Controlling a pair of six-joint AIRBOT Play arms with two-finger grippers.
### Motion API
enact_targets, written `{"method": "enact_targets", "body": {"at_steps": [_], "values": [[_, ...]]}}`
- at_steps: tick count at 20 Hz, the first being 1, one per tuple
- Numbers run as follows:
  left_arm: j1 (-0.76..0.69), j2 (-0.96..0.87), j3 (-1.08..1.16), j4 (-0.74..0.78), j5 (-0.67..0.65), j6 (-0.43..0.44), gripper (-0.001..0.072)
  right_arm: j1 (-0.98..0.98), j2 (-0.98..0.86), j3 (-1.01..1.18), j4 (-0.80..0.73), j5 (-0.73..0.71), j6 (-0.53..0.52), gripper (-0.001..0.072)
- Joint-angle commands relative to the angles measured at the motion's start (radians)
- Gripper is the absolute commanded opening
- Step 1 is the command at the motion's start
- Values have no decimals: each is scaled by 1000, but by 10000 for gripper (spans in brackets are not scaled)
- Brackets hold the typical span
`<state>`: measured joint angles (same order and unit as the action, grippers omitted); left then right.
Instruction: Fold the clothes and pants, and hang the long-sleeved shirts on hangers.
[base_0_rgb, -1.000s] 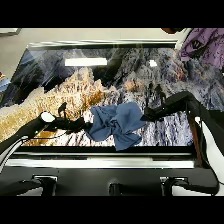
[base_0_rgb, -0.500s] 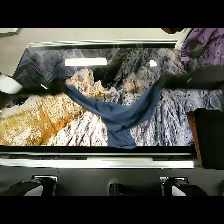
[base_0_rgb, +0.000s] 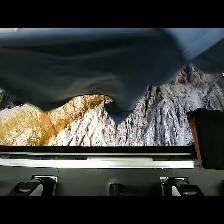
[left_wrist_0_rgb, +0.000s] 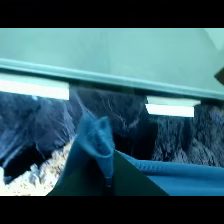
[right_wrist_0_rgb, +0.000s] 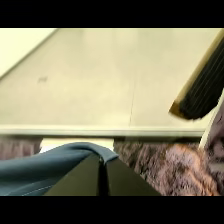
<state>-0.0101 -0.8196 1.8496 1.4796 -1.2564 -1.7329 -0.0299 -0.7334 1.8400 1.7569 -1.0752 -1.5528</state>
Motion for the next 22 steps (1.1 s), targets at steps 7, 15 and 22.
{"method": "enact_targets", "body": {"at_steps": [7, 15, 22], "values": [[5, -2, -23, 44, -50, -66, 13, 0, -114, 22, -65, 95, 125, 31], [4, -561, -200, 47, 166, -10, 13, 78, -822, 22, 89, 259, 121, 31], [2, -973, -200, 4, 271, -22, 17, 153, -1187, 22, 93, 275, 164, 33]]}}
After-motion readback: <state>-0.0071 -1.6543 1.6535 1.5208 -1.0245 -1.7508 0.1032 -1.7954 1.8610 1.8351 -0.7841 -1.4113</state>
